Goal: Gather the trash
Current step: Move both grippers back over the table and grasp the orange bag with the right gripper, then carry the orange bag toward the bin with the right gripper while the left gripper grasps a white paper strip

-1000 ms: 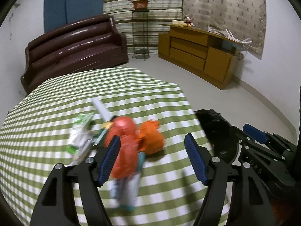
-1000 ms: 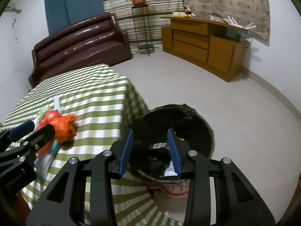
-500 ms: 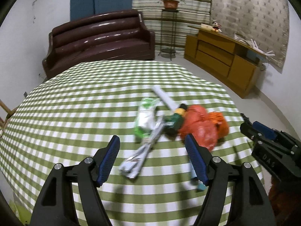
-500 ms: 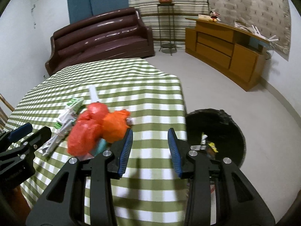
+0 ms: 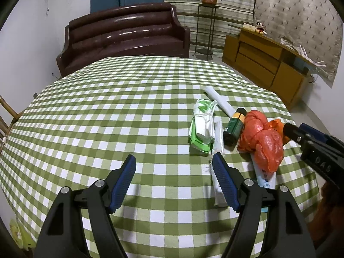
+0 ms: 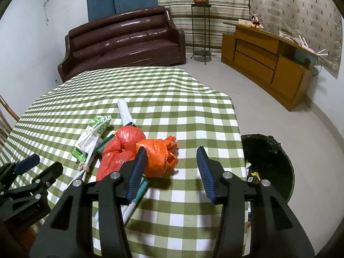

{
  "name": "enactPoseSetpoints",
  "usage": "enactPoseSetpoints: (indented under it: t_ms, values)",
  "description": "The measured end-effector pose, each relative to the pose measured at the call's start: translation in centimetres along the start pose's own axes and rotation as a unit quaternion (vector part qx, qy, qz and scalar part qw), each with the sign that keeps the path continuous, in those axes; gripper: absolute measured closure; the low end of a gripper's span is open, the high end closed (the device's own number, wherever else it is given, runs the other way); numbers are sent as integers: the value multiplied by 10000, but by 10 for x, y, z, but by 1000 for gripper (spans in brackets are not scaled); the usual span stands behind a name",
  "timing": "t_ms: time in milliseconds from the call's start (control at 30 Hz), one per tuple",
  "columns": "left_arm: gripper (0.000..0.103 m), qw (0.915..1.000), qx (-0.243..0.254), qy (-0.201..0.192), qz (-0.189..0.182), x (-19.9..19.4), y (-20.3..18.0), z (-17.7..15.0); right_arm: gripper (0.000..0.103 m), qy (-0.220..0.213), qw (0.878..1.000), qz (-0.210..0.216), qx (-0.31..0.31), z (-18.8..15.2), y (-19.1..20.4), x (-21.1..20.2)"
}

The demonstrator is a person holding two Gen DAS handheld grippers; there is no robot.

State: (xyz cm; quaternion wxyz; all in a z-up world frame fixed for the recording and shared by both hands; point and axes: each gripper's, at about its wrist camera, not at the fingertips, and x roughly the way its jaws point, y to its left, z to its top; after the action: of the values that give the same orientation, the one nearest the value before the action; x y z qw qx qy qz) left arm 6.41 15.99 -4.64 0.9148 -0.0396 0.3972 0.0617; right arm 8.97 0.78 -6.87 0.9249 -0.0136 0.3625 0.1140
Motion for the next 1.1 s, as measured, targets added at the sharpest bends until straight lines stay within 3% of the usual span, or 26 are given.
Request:
enactPoseSetpoints:
  t_ms: [500,633,1100]
  values:
    - [32,9999,-93,97,-35,11,10,6,56,258,9997,-23,-48,-2,4,21]
    - [31,9999,-58,115,-102,12,6,5,71,264,9996,87,-108,-4,6,20]
    - [30,9992,173,174,-318,11,-18,-1,75,97,10000,16,4,-15,-9,-5]
